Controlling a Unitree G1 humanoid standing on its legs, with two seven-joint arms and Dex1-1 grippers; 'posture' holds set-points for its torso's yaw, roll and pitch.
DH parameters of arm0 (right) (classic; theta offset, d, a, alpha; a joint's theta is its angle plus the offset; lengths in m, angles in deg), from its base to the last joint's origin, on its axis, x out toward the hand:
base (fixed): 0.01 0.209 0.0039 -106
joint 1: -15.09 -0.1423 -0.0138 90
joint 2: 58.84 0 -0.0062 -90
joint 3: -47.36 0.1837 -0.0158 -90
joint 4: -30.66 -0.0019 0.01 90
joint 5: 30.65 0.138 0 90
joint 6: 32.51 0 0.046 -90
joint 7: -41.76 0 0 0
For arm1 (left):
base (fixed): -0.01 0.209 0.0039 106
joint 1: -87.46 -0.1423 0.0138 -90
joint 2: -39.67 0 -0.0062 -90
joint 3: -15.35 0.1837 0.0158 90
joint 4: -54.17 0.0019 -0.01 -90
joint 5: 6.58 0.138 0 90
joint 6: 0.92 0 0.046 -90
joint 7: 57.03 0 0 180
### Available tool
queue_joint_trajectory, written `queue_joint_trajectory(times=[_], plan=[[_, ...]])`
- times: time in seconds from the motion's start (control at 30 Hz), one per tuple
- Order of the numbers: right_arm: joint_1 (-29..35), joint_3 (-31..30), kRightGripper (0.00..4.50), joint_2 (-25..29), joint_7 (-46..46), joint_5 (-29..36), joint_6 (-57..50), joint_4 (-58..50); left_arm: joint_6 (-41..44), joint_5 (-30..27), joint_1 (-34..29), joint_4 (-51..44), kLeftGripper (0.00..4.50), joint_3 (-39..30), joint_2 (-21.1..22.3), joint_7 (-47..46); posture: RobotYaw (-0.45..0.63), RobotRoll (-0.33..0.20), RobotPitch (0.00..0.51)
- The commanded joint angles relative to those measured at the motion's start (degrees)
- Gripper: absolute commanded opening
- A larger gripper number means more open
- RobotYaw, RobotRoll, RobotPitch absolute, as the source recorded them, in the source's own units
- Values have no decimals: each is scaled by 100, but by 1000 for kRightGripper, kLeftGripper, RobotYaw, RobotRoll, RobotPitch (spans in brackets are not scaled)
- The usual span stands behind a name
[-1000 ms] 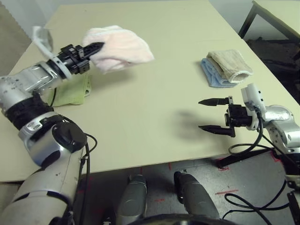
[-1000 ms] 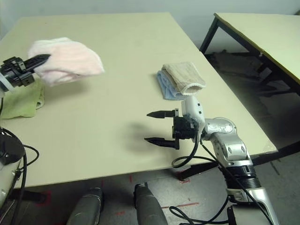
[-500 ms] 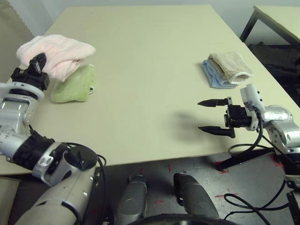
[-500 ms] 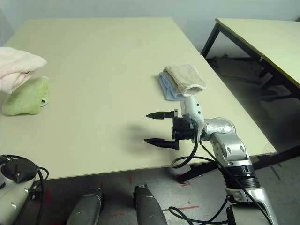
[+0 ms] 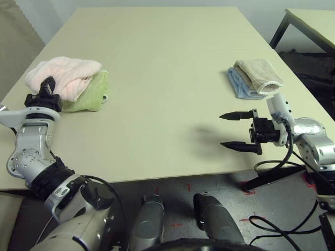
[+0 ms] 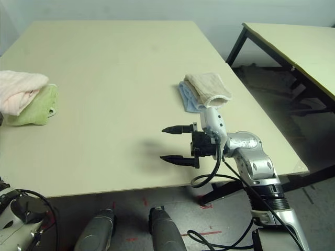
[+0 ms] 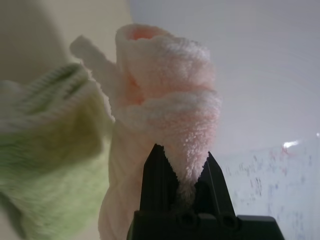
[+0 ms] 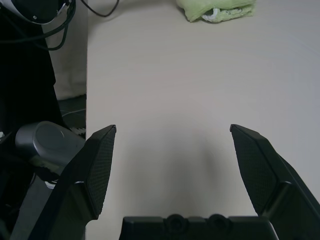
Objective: Fold the towel and set it aside.
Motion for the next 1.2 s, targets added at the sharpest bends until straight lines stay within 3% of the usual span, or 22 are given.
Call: queue_joint_trajectory(times=[0.03,0.4,0.83,1.07,1.2], plan=[[58,-1,4500,36,0,15,-13,-98,-137,-82,-225,106,15,304,-151,99,119,0,150],[158,5,4500,58,-56,18,-56,-253,-387,-189,15,565,15,894,-88,314,111,0,150],[115,118,4500,158,-63,39,-64,-123,-136,-949,-788,-230,4330,923,-59,-319,100,0,154],[28,221,4500,251,1,114,-123,81,34,-1885,-1747,-1364,4454,1025,-242,-1138,104,0,153],[-52,350,4500,250,-74,180,-164,240,-102,-2644,-2742,-2361,4454,1114,-580,-1710,108,0,151]])
